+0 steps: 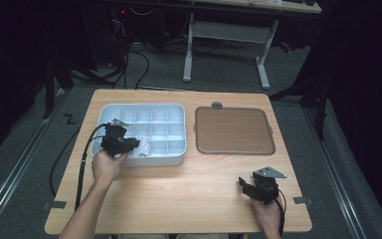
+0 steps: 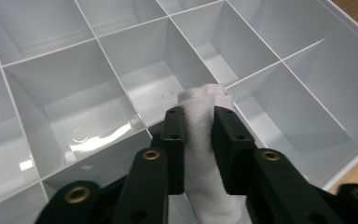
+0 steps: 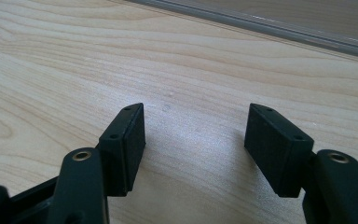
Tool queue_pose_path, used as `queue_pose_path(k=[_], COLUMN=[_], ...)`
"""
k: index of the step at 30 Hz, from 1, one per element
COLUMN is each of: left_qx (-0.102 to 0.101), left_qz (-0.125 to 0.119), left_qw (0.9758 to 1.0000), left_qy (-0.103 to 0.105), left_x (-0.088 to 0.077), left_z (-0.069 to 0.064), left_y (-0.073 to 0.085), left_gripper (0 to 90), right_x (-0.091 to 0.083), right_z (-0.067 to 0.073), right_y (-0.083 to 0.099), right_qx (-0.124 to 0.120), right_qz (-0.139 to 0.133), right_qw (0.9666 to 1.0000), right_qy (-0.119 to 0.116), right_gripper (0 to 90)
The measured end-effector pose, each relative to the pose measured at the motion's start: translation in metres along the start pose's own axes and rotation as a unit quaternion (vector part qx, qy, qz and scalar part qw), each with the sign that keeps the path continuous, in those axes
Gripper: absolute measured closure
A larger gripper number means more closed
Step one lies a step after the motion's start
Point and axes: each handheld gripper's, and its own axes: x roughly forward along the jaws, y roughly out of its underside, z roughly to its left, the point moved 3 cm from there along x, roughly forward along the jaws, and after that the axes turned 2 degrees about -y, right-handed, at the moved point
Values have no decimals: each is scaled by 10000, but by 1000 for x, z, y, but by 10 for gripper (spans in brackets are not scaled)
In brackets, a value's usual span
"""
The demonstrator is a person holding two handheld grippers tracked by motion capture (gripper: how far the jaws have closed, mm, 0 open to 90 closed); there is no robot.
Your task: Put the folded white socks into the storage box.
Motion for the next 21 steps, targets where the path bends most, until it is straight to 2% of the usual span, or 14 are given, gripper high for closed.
queue_pose_path(k=[3,8,21], left_qx=[112,228,224], left_qz=[52,176,341], left_qw=[9999,9994,9987], left_qy=[-59,-209,-316], left_x=[3,9,17], left_z=[-2,0,3], left_y=[3,9,14], left_gripper=[848,871,878], right_x=[0,0,0], right_z=[0,0,0], right_y=[0,0,0], right_qx=[0,0,0], right_qz=[1,1,2], right_qw=[10000,10000,10000], right_qy=[0,-1,2], right_gripper=[387,385,384])
